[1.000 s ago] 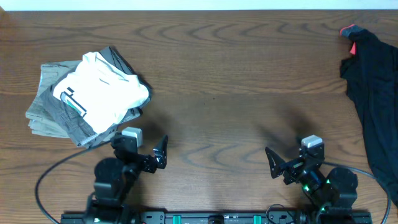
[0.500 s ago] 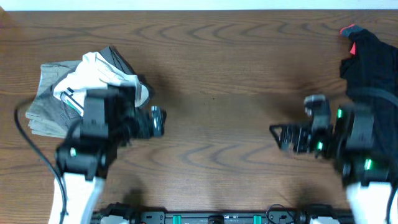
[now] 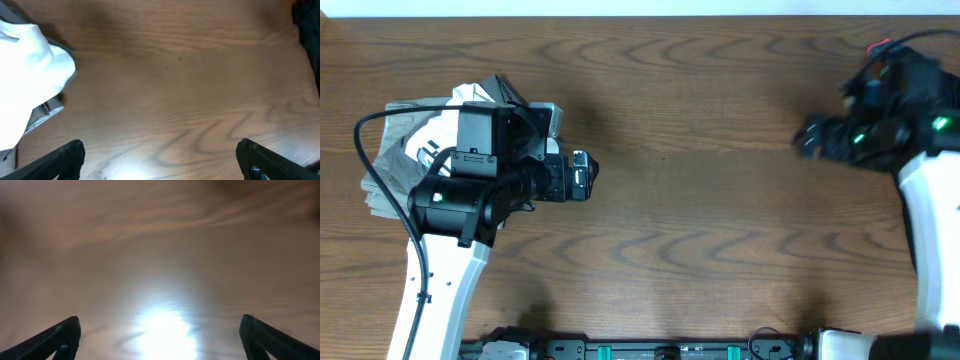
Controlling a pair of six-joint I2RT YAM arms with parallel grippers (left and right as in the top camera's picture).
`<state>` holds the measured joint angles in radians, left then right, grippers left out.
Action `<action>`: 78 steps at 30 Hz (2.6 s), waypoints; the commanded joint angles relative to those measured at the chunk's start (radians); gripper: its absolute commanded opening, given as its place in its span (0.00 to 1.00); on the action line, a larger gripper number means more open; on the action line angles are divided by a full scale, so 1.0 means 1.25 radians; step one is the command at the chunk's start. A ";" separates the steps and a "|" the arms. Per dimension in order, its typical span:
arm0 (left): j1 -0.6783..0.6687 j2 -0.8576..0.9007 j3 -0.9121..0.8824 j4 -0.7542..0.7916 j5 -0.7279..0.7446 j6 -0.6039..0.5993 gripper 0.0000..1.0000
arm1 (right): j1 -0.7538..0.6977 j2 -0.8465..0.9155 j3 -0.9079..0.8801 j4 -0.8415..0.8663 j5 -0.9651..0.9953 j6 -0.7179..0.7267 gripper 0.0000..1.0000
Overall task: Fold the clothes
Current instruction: 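Reach the right gripper to the black leggings and grasp them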
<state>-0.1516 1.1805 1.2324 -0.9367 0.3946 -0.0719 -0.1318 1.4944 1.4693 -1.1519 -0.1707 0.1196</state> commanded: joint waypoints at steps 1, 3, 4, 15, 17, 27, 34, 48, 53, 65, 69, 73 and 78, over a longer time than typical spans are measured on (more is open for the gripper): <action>-0.009 0.002 0.015 -0.001 0.020 0.020 0.98 | -0.090 0.083 0.090 -0.015 0.162 0.058 0.99; -0.027 0.007 0.016 -0.001 0.020 0.020 0.98 | -0.144 0.135 0.122 -0.009 0.163 0.065 0.98; -0.041 0.013 0.016 -0.002 0.020 0.020 0.98 | -0.175 0.166 0.138 0.000 0.161 0.075 0.95; -0.163 0.091 0.016 -0.002 0.020 0.020 0.98 | -0.300 0.344 0.162 0.256 0.053 0.084 0.72; -0.167 0.093 0.016 -0.002 0.020 0.020 0.98 | -0.301 0.376 0.162 0.304 0.058 0.084 0.69; -0.166 0.092 0.016 -0.044 0.020 0.006 0.98 | -0.330 0.533 0.162 0.461 0.111 0.090 0.50; -0.166 0.092 0.016 -0.055 0.019 0.006 0.98 | -0.342 0.561 0.162 0.489 0.113 0.089 0.50; -0.166 0.092 0.016 -0.052 0.004 0.007 0.98 | -0.342 0.542 0.162 0.430 0.066 0.084 0.01; -0.166 0.092 0.016 -0.052 0.004 0.007 0.98 | -0.336 0.457 0.162 0.432 -0.085 0.036 0.01; -0.165 0.086 0.036 -0.041 -0.027 0.006 0.98 | -0.177 0.244 0.162 0.361 -0.307 0.022 0.01; -0.165 0.066 0.080 -0.051 -0.073 0.006 0.98 | -0.067 0.205 0.162 0.318 -0.307 0.017 0.01; -0.165 0.049 0.142 -0.083 -0.156 0.007 0.98 | 0.056 0.199 0.162 0.245 -0.309 0.016 0.01; -0.165 0.042 0.187 -0.109 -0.238 0.010 0.98 | 0.245 0.202 0.162 0.172 -0.310 -0.046 0.01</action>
<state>-0.3573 1.2404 1.4364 -1.0595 0.1959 -0.0631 0.0677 1.7786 1.6577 -0.9257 -0.5087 0.1238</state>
